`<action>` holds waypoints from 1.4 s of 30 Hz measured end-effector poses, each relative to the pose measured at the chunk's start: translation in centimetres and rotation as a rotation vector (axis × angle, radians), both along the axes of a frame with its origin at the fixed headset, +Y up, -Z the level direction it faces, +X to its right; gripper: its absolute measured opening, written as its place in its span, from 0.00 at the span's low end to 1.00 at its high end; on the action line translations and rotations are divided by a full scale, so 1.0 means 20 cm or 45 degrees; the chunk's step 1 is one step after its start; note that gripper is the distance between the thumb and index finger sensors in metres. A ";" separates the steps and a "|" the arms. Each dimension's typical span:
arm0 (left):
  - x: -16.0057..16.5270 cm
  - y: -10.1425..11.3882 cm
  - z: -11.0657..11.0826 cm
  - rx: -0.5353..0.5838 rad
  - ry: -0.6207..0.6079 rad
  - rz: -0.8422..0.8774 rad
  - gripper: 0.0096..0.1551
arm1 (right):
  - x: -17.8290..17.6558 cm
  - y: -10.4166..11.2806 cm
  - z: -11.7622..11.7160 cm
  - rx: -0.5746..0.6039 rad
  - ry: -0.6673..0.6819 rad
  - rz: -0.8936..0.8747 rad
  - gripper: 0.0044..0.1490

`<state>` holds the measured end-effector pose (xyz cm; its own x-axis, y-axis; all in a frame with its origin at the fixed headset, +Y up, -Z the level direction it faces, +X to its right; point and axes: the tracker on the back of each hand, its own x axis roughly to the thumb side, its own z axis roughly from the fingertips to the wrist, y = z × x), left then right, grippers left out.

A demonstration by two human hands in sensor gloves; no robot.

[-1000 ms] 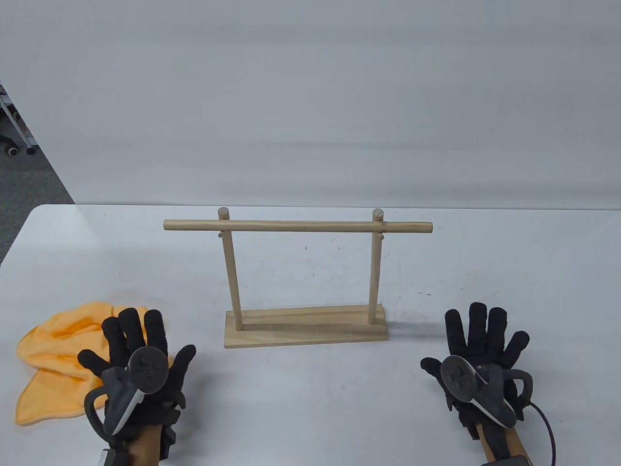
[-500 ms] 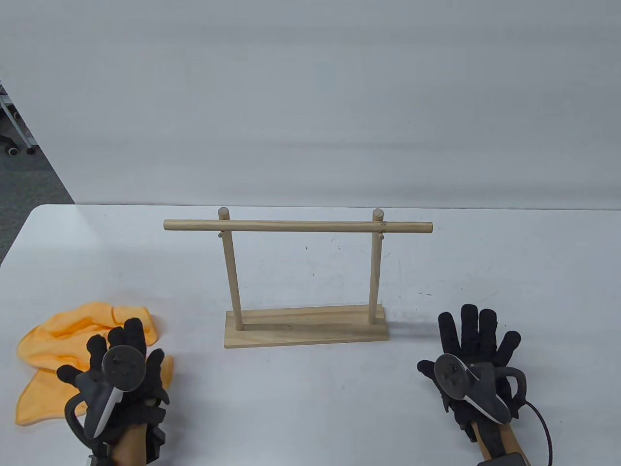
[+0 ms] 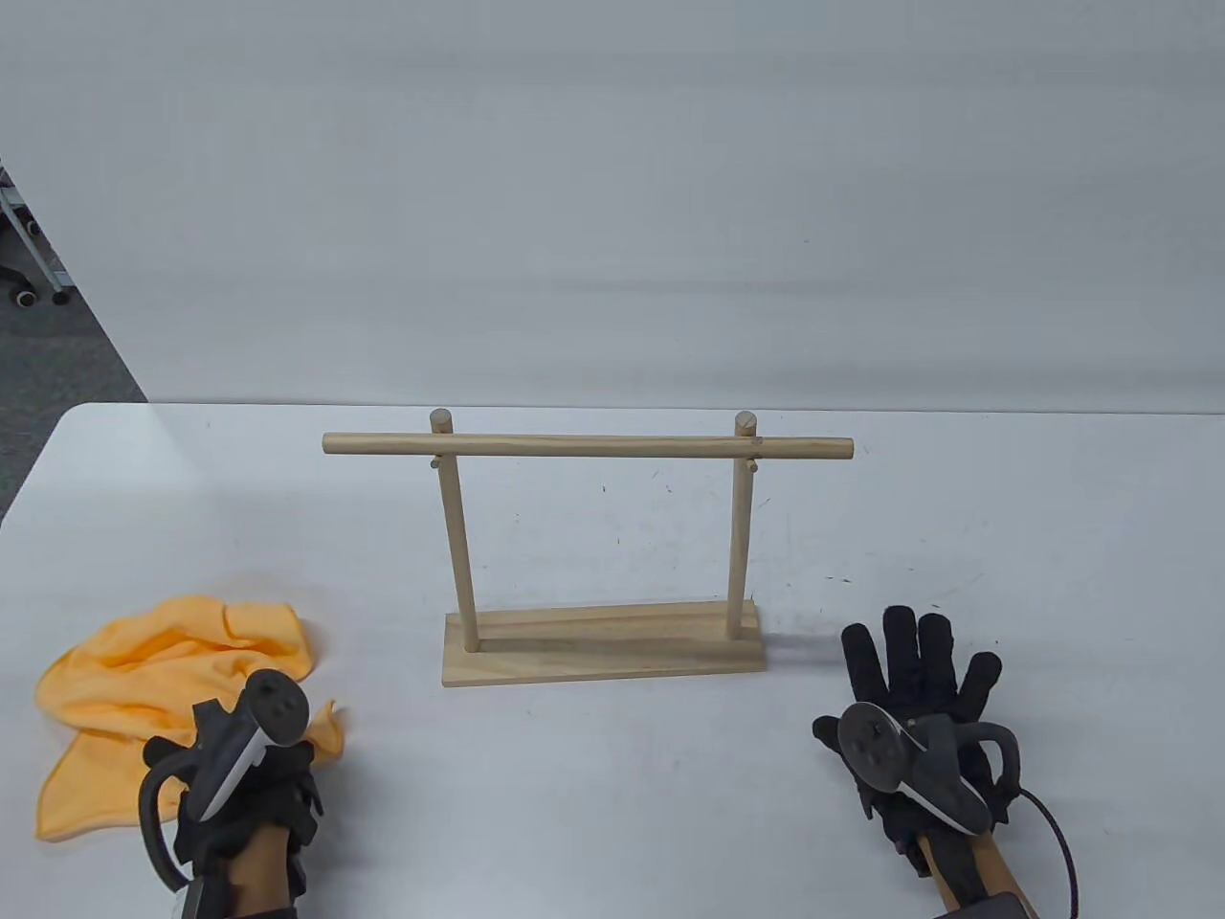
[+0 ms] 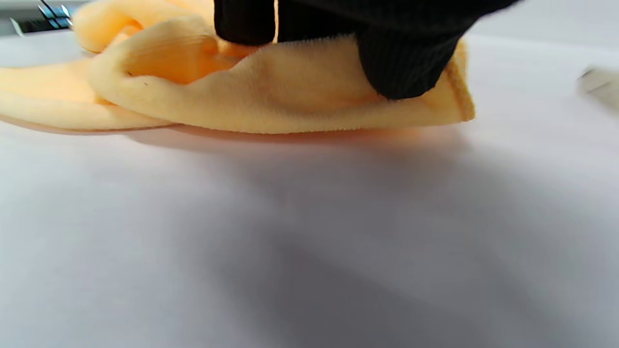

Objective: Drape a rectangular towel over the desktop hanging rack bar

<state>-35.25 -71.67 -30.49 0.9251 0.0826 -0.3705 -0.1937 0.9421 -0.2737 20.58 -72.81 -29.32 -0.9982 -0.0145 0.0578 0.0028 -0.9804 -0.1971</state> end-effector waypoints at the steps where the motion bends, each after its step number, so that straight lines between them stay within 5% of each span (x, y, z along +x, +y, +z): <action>1: 0.01 0.02 0.01 -0.003 -0.002 0.065 0.21 | 0.00 0.00 0.00 0.000 0.004 -0.005 0.57; 3: 0.06 0.08 0.05 -0.017 0.024 0.209 0.20 | -0.02 0.01 0.01 0.011 0.022 -0.015 0.57; 11: 0.31 0.23 0.08 0.248 -0.347 0.465 0.20 | -0.10 0.05 0.04 -0.006 0.136 -0.132 0.56; 16: 0.50 0.28 0.05 0.378 -0.558 0.708 0.20 | -0.22 0.08 0.08 -0.085 0.286 -0.392 0.54; 21: 0.73 0.32 0.00 0.411 -0.703 0.953 0.20 | -0.35 0.09 0.12 -0.208 0.431 -0.625 0.49; 26: 1.01 0.35 -0.03 0.412 -0.800 0.953 0.21 | -0.43 0.05 0.12 -0.387 0.506 -0.850 0.48; 31: 1.24 0.38 -0.03 0.426 -0.908 1.158 0.21 | -0.45 -0.03 0.09 -0.496 0.465 -1.009 0.56; 34: 1.31 0.37 -0.02 0.407 -0.955 1.292 0.22 | -0.42 -0.04 0.09 -0.427 0.394 -1.086 0.50; 36: 1.31 0.35 0.00 0.451 -0.944 1.253 0.22 | -0.37 -0.01 0.08 -0.251 0.304 -1.168 0.32; 39: 1.20 0.32 0.01 0.536 -0.832 1.013 0.22 | -0.30 0.03 0.08 -0.217 0.270 -1.211 0.28; 42: 1.04 0.23 0.01 0.466 -0.692 0.773 0.22 | -0.23 0.07 0.08 -0.129 0.244 -1.156 0.27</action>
<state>-14.35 -67.08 -30.27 0.7238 0.6422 0.2523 -0.6186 0.7660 -0.1750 15.91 -71.46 -27.76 -0.5981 0.7806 0.1814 -0.7966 -0.6038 -0.0283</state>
